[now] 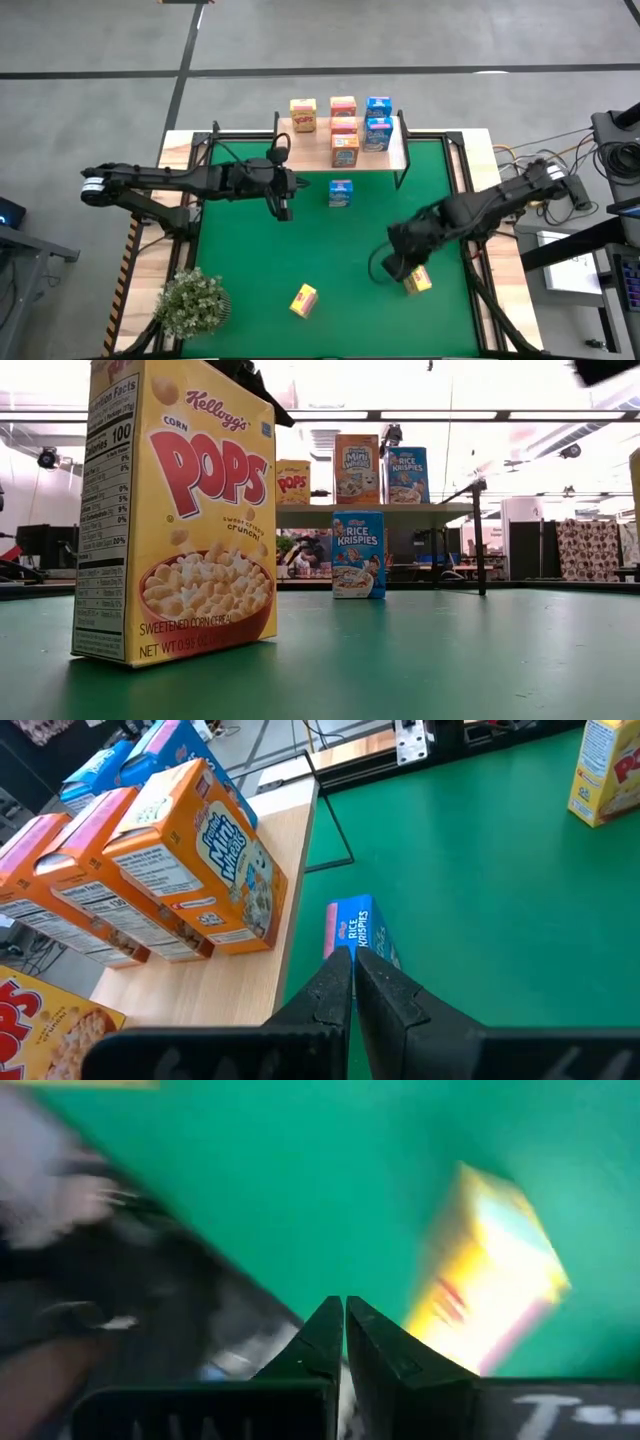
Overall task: Stack cereal on shelf
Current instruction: Put the right yellow cereal box on the shelf aligned with the other yellow cereal box
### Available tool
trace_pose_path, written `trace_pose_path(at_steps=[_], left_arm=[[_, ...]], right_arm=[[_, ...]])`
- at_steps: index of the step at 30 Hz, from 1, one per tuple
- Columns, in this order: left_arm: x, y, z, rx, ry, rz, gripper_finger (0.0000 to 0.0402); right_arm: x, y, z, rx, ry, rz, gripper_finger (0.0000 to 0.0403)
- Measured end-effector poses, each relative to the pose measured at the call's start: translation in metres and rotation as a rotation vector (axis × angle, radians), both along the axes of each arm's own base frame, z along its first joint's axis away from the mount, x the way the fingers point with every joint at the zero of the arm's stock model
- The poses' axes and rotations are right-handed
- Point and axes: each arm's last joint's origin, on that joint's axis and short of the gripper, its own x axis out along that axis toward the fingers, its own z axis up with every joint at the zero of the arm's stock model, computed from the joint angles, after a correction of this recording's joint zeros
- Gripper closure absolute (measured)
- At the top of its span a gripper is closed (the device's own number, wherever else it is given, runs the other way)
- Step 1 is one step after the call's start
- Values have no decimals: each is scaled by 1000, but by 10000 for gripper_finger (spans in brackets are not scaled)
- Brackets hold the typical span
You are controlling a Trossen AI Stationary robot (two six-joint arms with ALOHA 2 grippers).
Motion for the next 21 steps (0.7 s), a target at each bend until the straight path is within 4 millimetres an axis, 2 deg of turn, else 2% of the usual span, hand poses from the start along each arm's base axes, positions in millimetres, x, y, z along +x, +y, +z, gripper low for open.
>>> trace_pose_path(at_steps=[4, 10, 21], left_arm=[[0, 0, 0, 1, 1, -1, 402], [0, 0, 0, 9, 3, -5, 402], [0, 0, 0, 29, 10, -15, 402]], right_arm=[[-11, 16, -19, -45, 271, -31, 394], [-7, 29, -34, -84, 351, -24, 368], [-10, 28, -40, -151, 434, -92, 203]])
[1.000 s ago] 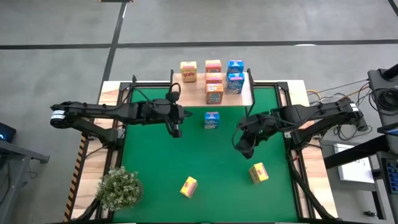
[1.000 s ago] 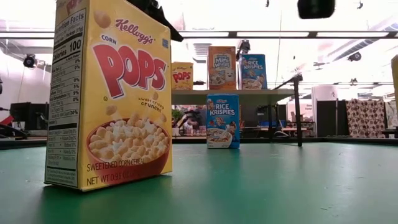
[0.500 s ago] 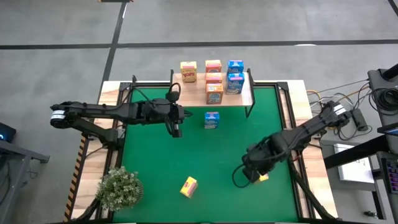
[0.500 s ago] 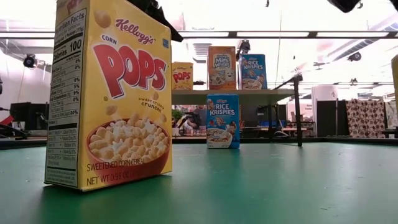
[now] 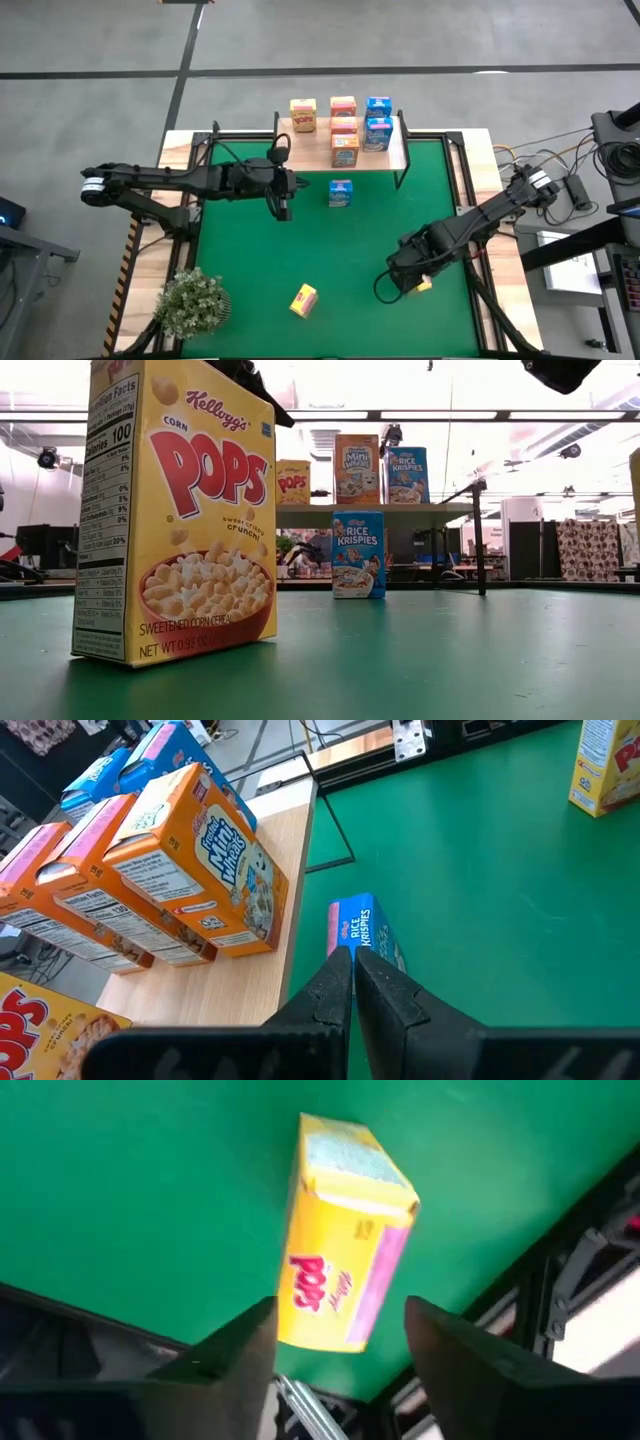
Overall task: Stack cereal on shelf
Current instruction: Put the right yellow cereal box on the shelf aligned with the other yellow cereal box
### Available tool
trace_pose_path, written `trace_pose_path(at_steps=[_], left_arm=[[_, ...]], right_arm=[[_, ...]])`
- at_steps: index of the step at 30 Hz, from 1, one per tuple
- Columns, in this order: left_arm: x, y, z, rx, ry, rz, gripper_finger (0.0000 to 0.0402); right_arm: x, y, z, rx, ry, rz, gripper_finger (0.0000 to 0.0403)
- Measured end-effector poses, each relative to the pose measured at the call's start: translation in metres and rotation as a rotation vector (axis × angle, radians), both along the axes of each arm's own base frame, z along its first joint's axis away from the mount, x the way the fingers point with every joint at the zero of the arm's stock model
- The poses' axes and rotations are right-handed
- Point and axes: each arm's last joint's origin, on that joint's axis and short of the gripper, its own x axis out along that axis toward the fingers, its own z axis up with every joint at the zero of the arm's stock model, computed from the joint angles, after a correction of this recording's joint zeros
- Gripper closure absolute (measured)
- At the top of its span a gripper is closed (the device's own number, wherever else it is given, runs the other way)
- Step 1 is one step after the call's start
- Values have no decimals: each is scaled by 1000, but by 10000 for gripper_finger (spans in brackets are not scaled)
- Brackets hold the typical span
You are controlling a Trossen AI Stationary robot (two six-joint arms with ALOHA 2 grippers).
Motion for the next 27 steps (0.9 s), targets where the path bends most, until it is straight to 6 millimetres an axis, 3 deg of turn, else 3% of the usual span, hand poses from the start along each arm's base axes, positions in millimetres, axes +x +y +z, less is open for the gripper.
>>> trace_pose_path(at_steps=[4, 7, 22, 27], left_arm=[[0, 0, 0, 15, 5, -8, 402], [0, 0, 0, 19, 7, -10, 402], [0, 0, 0, 20, 7, -11, 402], [0, 0, 0, 17, 6, -9, 402]], right_arm=[[1, 1, -1, -44, -42, 24, 161], [3, 5, -2, -62, -81, 47, 155], [7, 10, -24, -159, -13, 63, 172], [8, 10, -25, -163, -9, 66, 200]])
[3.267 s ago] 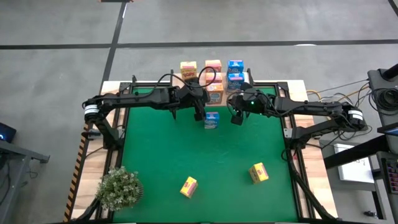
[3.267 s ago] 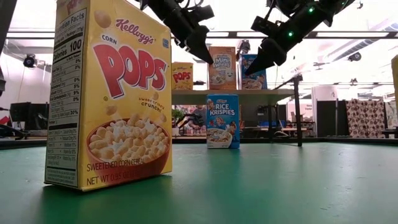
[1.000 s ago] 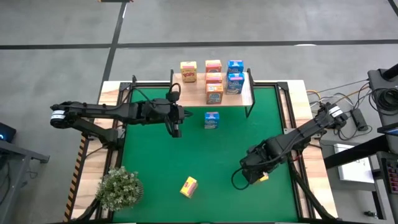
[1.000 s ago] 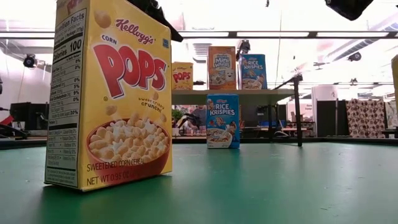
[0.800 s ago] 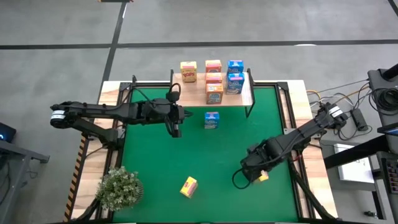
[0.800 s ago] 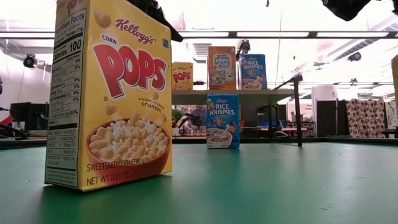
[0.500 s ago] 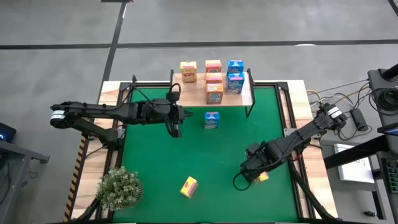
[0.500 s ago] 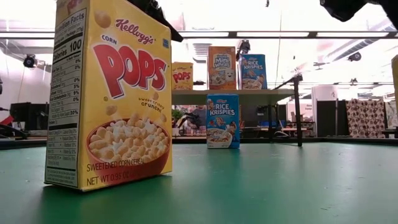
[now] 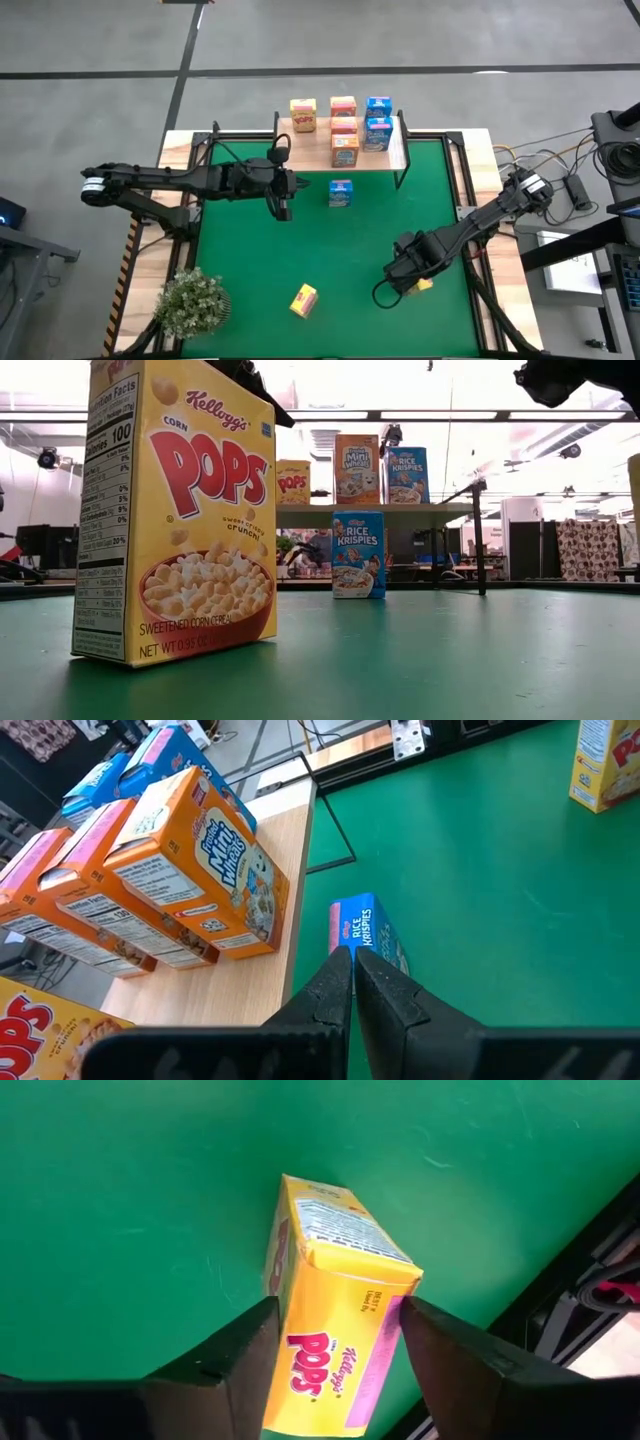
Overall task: Stack cereal on shelf
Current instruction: Put the right yellow cereal box on the shelf aligned with the other yellow cereal box
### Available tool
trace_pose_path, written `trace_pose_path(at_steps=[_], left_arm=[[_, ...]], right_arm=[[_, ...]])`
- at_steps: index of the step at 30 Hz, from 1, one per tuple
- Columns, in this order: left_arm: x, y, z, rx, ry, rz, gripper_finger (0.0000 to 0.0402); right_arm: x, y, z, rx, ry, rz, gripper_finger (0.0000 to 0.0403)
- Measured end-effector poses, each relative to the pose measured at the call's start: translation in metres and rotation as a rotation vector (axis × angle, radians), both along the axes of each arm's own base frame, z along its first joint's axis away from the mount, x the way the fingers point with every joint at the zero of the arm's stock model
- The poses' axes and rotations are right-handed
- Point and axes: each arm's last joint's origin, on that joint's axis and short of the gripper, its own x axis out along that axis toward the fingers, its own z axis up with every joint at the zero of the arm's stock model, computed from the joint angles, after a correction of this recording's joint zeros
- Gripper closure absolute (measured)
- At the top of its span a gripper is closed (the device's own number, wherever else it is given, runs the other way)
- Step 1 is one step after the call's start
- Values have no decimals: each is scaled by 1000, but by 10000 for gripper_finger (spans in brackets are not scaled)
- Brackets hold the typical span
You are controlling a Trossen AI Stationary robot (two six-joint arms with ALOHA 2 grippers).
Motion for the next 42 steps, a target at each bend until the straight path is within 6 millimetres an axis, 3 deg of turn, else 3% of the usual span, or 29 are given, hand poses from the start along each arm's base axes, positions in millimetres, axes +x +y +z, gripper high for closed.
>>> trace_pose_path(at_steps=[6, 17, 23, 33, 42], left_arm=[[0, 0, 0, -1, 0, 1, 402], [0, 0, 0, -1, -1, 1, 402], [0, 0, 0, -1, -1, 1, 402], [0, 0, 0, -1, -1, 1, 402], [0, 0, 0, -1, -1, 1, 402]], right_arm=[[-3, -1, 4, 0, 14, -42, 217], [-6, -3, 12, -3, 21, -43, 133], [-9, -5, 17, -19, 36, -36, 118], [-2, -1, 9, -5, -43, -2, 136], [-2, -1, 8, -7, -45, -1, 206]])
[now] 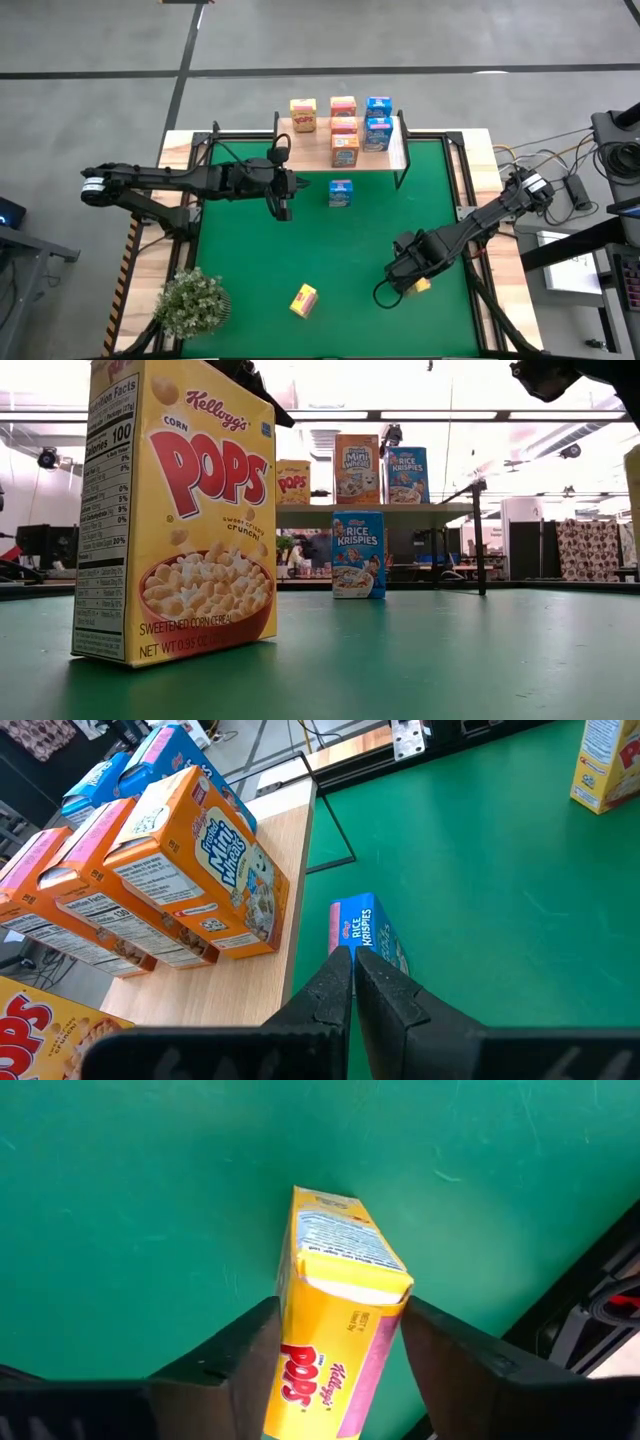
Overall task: Stack cereal on shelf
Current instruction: Put the right yellow cereal box on the shelf aligned with the other yellow cereal box
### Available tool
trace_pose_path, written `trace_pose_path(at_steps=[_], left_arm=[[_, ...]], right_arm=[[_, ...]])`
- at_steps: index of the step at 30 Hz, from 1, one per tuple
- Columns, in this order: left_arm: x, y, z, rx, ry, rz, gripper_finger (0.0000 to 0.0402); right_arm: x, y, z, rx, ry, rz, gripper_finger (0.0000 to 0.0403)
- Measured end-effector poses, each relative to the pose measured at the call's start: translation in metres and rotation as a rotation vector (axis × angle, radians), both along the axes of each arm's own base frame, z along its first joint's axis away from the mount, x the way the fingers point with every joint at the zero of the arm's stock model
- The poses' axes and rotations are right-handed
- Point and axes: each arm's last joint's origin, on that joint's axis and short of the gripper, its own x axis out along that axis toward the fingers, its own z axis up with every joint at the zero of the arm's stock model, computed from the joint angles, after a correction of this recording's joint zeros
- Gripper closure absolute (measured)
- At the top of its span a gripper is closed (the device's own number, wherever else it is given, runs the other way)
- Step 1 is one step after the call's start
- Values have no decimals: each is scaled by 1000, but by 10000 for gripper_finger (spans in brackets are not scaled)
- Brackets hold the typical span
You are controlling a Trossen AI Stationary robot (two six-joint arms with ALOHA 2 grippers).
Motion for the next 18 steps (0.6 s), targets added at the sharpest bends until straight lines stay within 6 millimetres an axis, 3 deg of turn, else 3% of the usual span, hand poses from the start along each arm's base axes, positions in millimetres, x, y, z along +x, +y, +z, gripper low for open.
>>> trace_pose_path(at_steps=[8, 18], left_arm=[[0, 0, 0, 0, 0, 0, 402], [-4, 0, 5, 1, -21, 0, 402]], right_arm=[[0, -1, -1, -20, -9, 0, 242], [0, -1, 5, -14, -38, 52, 250]])
